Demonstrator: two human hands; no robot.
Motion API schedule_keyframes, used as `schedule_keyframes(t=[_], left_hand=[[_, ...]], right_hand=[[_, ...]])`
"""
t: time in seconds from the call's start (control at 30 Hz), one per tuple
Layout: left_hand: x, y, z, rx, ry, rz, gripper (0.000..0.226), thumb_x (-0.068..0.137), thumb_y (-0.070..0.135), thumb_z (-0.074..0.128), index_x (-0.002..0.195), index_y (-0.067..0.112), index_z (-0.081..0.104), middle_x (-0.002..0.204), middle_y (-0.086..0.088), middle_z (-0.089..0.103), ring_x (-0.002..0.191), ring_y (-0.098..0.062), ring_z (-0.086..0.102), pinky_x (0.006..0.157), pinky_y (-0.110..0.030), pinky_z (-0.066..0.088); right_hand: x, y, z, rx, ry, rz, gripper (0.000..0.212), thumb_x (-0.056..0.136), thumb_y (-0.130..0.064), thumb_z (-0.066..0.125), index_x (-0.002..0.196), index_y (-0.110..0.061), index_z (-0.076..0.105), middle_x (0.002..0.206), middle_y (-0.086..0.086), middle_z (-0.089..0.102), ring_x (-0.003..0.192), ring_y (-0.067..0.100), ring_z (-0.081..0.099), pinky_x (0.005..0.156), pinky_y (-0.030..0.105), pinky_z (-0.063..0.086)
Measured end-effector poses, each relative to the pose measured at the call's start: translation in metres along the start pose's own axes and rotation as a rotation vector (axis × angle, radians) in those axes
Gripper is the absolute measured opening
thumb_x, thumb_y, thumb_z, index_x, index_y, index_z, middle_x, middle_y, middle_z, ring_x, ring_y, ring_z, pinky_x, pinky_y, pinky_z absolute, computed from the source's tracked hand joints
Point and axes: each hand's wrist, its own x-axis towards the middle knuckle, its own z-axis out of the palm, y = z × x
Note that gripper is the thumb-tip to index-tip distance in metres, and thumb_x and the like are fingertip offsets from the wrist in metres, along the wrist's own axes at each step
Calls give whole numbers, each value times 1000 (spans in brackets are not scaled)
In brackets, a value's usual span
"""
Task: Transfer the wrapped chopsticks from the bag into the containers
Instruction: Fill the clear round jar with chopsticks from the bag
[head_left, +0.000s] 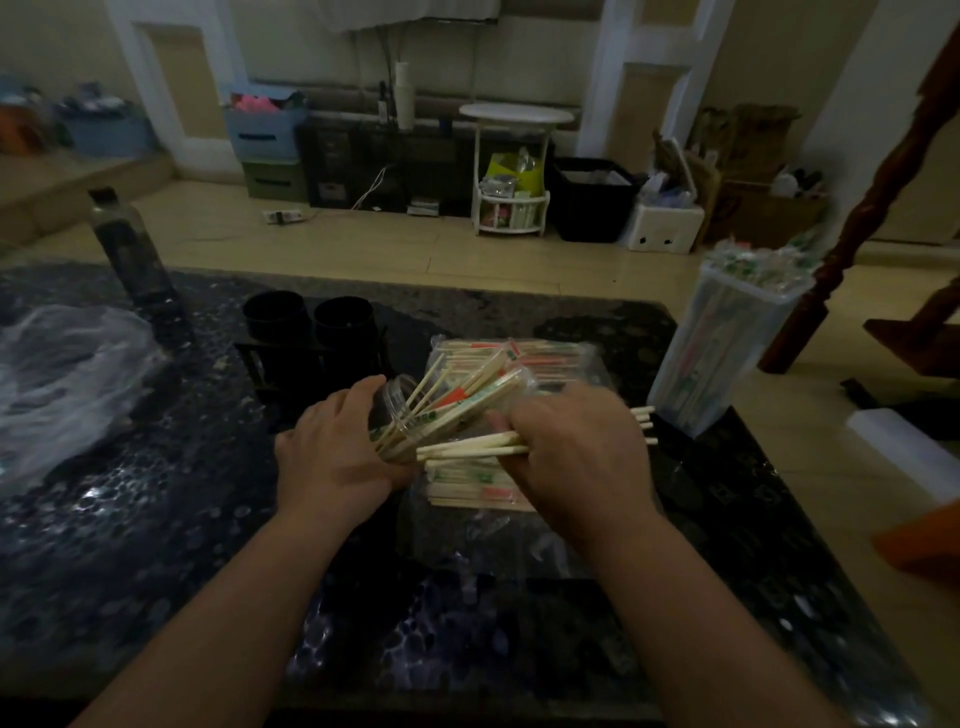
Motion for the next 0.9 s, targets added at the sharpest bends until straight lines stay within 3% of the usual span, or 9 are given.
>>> schedule_keyframes(t=[0.07,0.23,0.33,0.43,0.5,0.57,0.67,0.77,0.9], left_hand=[[0,0,1,-7,-7,0,100,59,60,80,143,41,30,140,5,46,126,-24,43,96,-42,33],[-1,-2,4,-12,-24,8,101,59,56,82,144,41,28,141,6,44,127,-24,40,96,-42,33],[-1,-5,5,24,-19,39,100,61,53,81,144,39,27,140,4,44,126,-25,41,94,-43,37],[-1,-4,4,45,-31,48,101,62,55,81,145,38,27,141,4,44,127,-25,41,95,-44,37],[-1,-4,5,38,-29,57,100,62,55,81,145,38,27,141,4,44,127,-25,41,95,-45,38],[-2,-4,6,30,-22,66,98,63,56,80,144,38,28,140,5,45,127,-24,42,95,-45,38],[-2,-2,8,43,-13,92,98,62,58,79,144,39,29,139,6,46,127,-23,42,95,-43,39],[-3,1,8,61,3,119,98,62,60,77,145,38,30,138,6,47,127,-22,42,95,-42,39],[-4,0,8,91,43,155,99,61,64,78,144,38,32,135,6,49,126,-22,44,93,-42,39]], right_hand=[[-3,6,7,47,136,42,35,96,-39,45,71,-21,62,76,-3,57,71,16,45,65,30,29],[-3,14,12,201,403,198,26,92,-33,55,76,-14,64,78,1,51,54,16,42,44,23,30],[-4,12,17,396,478,310,27,96,-34,56,85,-15,72,88,-7,45,68,6,41,48,20,31],[0,12,16,578,533,363,30,97,-35,54,87,-14,74,88,-4,49,72,-2,41,61,7,33],[4,12,13,668,542,369,25,97,-35,54,84,-22,71,84,-4,55,76,-4,50,66,9,38],[8,8,9,866,499,459,20,96,-37,58,77,-33,64,74,-3,63,70,6,62,64,17,47],[10,-1,8,1163,347,654,21,90,-32,63,77,-17,69,62,0,65,57,8,64,56,18,50],[10,-1,12,1197,277,661,29,90,-31,65,76,-6,70,62,9,65,57,16,64,57,31,56],[10,-1,12,1190,272,646,31,91,-31,65,71,-9,69,62,9,66,59,22,65,62,37,57]])
